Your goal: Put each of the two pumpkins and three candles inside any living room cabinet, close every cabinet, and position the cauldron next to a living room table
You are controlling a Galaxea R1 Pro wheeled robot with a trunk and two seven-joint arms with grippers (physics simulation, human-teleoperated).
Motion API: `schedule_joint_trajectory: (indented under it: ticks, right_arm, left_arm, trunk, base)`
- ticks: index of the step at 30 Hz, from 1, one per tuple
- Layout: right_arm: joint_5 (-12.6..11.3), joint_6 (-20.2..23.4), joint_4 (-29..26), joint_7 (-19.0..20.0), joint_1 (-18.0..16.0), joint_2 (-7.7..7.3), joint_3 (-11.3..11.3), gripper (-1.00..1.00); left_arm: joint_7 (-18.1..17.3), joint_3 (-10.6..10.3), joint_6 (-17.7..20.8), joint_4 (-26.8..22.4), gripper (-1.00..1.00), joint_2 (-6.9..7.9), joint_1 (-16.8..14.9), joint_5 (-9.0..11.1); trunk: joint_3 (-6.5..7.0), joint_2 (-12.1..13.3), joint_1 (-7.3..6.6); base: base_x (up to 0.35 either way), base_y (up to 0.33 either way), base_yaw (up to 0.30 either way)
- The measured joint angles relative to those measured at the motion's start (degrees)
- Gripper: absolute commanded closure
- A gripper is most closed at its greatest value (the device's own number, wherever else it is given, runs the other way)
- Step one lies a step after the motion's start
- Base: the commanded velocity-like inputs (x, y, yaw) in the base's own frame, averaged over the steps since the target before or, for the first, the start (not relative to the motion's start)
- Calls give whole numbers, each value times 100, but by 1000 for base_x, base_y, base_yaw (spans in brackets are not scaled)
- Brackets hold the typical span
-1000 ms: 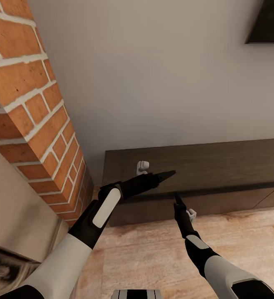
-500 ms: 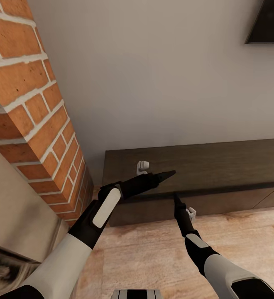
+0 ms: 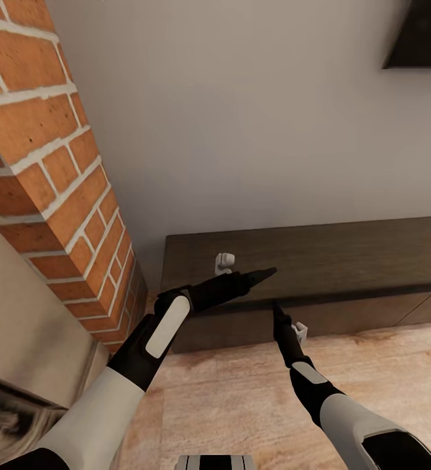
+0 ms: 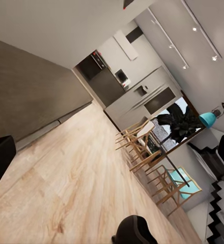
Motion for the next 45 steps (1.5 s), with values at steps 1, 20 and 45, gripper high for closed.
schedule_joint_trajectory:
  ticks: [1,20,45]
  right_arm:
    - [2,0,0,-2,0,0,-2,100]
    - [5,0,0,-5,1,0,-5,100]
    - [-25,3,-30,-122,-29,-1,-61,100]
  left_arm:
    - [0,0,-2,0,-100,0,0,0]
    - [0,0,-13,0,-100,0,2,-2]
    - [8,-1,-15,1,-100,0,1,-8]
  trunk:
    - [0,0,0]
    - [0,0,0]
    - [2,1,1]
  base:
    - [-4,0,0]
    - [0,0,0]
    - [-75,0,0]
